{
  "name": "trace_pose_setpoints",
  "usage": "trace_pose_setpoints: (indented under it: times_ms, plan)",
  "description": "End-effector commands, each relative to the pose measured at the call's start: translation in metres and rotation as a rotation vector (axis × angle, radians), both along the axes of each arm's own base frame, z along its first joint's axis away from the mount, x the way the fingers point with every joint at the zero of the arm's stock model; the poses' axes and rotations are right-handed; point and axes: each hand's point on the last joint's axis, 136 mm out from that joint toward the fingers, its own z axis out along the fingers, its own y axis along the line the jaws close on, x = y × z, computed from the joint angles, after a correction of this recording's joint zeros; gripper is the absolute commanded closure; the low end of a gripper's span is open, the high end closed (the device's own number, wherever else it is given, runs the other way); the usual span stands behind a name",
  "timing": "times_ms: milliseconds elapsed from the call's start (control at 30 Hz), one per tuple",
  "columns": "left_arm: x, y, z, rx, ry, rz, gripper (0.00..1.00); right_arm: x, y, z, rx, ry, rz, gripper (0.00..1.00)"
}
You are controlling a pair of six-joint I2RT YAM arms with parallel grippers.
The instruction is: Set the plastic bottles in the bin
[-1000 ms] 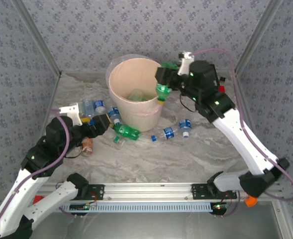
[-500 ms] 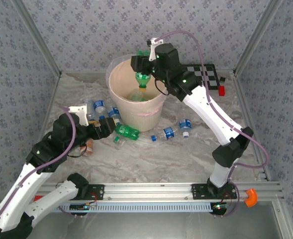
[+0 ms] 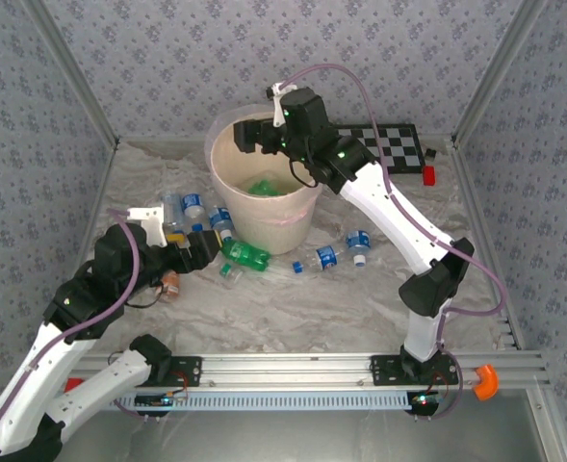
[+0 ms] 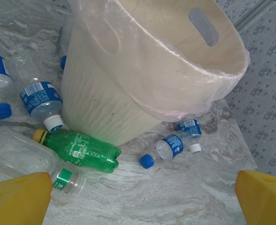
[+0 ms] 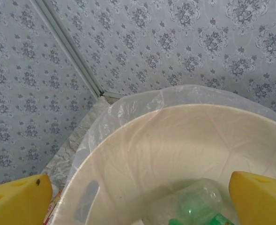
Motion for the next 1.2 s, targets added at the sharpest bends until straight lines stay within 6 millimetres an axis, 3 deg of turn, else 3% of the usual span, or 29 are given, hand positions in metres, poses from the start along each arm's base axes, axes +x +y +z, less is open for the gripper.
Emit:
trace_pose_setpoints:
  times_ms: [0, 267, 567, 867, 900, 933, 1167]
  plan:
    - [-0.001, 0.006, 0.013, 0.017, -0.047, 0.008, 0.0, -0.017, -0.011, 0.014, 0.022, 0.004, 0.003, 0.0]
    - [0.003, -0.002, 0.013, 0.016, -0.053, -0.017, 0.0, -0.041, -0.039, 0.006, 0.035, 0.027, -0.01, 0.0]
    - [0.008, -0.019, 0.021, -0.024, -0.083, -0.08, 0.0, -0.072, -0.093, -0.026, 0.007, 0.065, -0.073, 0.0]
    - [0.013, -0.024, 0.016, -0.035, -0.069, -0.079, 0.0, -0.087, -0.181, -0.107, 0.022, 0.238, -0.244, 0.0]
    - [0.014, -0.025, 0.015, -0.039, -0.067, -0.077, 0.0, -0.09, -0.192, -0.13, 0.016, 0.292, -0.266, 0.0]
    - [0.014, -0.025, 0.015, -0.042, -0.066, -0.076, 0.0, -0.091, -0.201, -0.141, 0.022, 0.323, -0.283, 0.0]
    - [0.017, -0.039, 0.01, -0.07, -0.049, -0.112, 0.0, -0.098, -0.238, -0.214, 0.006, 0.47, -0.378, 0.0]
